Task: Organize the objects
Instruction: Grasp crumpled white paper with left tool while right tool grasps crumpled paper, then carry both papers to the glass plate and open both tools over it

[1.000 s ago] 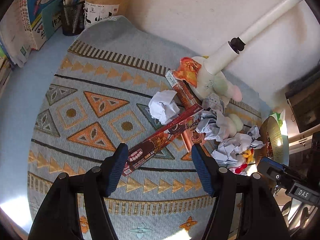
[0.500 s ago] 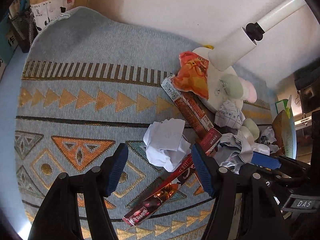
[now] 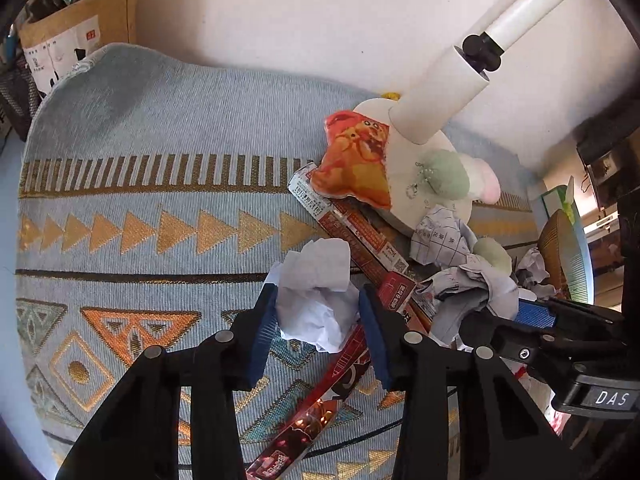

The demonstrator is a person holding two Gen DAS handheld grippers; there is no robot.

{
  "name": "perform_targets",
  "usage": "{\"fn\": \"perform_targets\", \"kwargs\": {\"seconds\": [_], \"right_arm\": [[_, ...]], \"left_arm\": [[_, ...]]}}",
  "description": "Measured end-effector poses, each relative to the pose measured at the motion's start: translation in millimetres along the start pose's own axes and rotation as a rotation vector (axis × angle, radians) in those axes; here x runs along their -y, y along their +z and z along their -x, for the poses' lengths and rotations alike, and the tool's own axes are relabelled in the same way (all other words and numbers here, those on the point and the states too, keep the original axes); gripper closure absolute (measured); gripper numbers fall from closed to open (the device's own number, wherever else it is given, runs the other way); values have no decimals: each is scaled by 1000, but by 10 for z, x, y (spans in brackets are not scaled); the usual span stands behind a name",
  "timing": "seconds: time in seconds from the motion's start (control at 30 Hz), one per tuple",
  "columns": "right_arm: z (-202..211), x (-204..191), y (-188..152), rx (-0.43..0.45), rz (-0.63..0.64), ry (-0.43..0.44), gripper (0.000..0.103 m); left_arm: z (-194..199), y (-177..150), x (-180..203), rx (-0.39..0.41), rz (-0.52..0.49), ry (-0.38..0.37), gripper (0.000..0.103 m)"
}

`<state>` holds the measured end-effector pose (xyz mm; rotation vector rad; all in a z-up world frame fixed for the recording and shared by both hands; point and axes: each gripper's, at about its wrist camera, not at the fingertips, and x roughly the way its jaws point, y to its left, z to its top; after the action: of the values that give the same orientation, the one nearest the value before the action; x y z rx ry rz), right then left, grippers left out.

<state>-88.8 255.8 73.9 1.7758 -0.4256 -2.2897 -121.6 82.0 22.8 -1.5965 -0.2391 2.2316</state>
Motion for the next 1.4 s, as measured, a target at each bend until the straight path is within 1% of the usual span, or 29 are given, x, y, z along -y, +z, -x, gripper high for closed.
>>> {"fn": "perform_targets", "kwargs": {"seconds": [0.13, 0.27, 0.37, 0.53, 0.63, 0.77, 0.9, 1.0, 1.1, 1.2, 1.4], "right_arm": [[180, -20, -62, 37, 11, 5, 59], [396, -37, -162, 78, 10, 16, 59], [588, 18, -252, 108, 8, 7, 59], [1014, 215, -403, 182, -26, -19, 59], [1349, 450, -482, 242, -70, -54, 59], [1836, 920, -605, 329, -160, -108, 59], [2280, 1410, -755, 413, -249, -191, 59], [2540, 1771, -892, 455, -308, -248, 59], [2720, 2105, -986, 476, -360, -282, 59], [2806, 2388, -1026, 474, -394, -296, 59], [2839, 2699, -1021, 464, -397, -288, 58]], "left_arm": [[233, -38, 67, 46, -10, 13, 65], [540, -79, 220, 100, -49, 23, 65], [712, -97, 424, 134, -83, 18, 65], [855, -136, 919, 169, -163, -12, 65], [876, -157, 1294, 178, -229, -45, 65], [858, -154, 1857, 181, -325, -95, 65], [725, -153, 2434, 173, -410, -142, 65], [608, -179, 2831, 165, -469, -171, 65], [485, -206, 3165, 154, -513, -192, 65], [353, -232, 3450, 146, -547, -199, 65], [175, -261, 3821, 133, -577, -195, 65]]}}
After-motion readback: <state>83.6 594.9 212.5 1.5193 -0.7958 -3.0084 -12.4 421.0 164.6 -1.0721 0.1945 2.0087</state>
